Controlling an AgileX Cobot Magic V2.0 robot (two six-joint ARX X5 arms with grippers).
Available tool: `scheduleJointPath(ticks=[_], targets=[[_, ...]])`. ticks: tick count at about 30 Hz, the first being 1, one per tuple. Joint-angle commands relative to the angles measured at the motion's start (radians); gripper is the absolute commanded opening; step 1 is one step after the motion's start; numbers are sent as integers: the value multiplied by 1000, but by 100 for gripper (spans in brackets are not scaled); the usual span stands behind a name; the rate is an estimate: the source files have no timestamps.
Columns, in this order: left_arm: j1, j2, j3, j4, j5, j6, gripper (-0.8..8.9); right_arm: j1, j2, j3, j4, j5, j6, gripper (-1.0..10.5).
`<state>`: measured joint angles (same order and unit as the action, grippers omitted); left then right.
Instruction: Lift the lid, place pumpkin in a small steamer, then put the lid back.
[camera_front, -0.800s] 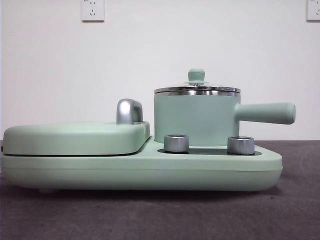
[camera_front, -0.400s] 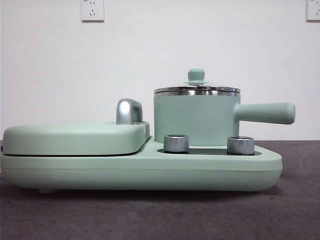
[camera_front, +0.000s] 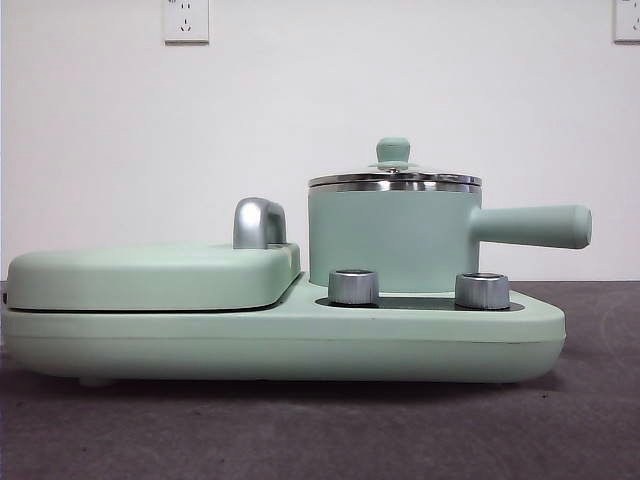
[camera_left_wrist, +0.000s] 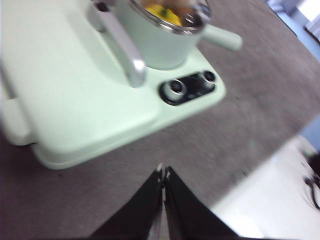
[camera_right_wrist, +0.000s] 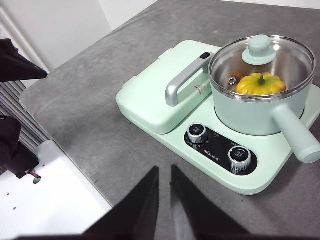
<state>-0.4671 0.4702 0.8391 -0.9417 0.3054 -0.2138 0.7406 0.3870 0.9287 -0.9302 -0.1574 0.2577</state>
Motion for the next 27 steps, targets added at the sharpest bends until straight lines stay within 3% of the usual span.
scheduleJointPath(ticks=[1, 8, 13, 19, 27], targets=[[85, -35, -69, 62, -1, -5, 7, 10, 3, 8, 11, 0, -9, 35], [313, -220, -415, 423, -1, -3, 7, 10, 3, 8, 11, 0, -9, 35], [404, -337, -658, 653, -6, 93, 8, 10, 3, 8, 11, 0, -9, 35], [455, -423, -783, 701, -142, 89, 9, 10, 3, 8, 11, 0, -9, 35], [500, -467, -811, 713, -275, 135, 9, 10, 3, 8, 11, 0, -9, 35]])
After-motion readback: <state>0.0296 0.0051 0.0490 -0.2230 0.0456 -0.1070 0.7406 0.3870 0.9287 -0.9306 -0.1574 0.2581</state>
